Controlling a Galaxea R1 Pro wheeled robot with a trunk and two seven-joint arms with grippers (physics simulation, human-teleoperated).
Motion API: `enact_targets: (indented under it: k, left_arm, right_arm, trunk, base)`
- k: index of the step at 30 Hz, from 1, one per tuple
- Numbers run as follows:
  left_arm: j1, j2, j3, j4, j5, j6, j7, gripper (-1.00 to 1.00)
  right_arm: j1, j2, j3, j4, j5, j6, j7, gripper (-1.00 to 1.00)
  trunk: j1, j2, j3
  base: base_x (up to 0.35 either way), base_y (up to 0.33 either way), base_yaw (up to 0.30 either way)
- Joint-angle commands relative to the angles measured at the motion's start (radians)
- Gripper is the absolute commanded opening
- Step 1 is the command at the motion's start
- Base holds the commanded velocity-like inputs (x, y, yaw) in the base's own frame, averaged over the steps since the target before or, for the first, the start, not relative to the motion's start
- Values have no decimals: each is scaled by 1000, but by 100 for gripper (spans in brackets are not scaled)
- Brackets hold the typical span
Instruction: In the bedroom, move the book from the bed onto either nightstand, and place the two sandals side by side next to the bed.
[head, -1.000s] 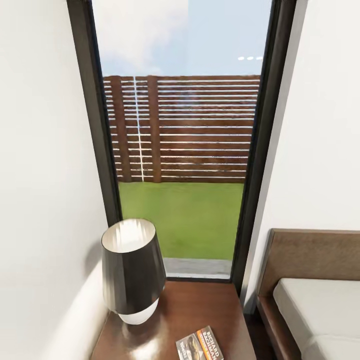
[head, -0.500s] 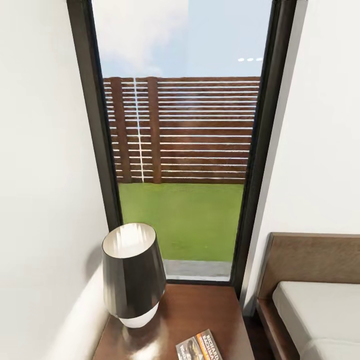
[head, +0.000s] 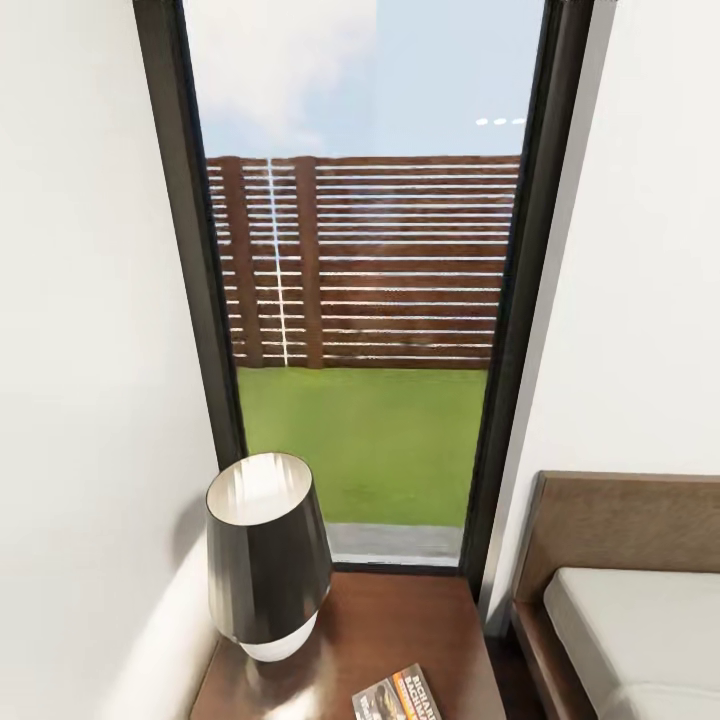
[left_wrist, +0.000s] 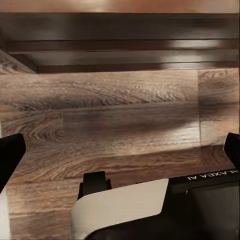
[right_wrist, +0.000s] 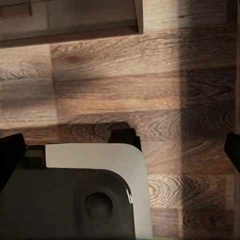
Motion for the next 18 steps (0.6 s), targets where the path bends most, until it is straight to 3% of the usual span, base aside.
enact_targets:
  k: [1, 6, 18]
  left_arm:
    - [1, 0, 9, 0, -18, 0, -2, 100]
    - [12, 1, 11, 0, -52, 11, -2, 100]
    - [20, 2, 12, -1, -55, 8, -2, 100]
  right_arm:
    - [-1, 2, -9, 0, 9, -3, 2, 100]
    - [-1, 13, -10, -1, 7, -3, 1, 100]
    - [-1, 17, -9, 1, 11, 6, 2, 100]
  trunk:
    - [0, -1, -1]
    - [0, -1, -1]
    - [0, -1, -1]
  base:
    - [0, 0, 0]
    - [0, 0, 0]
    - [0, 0, 0]
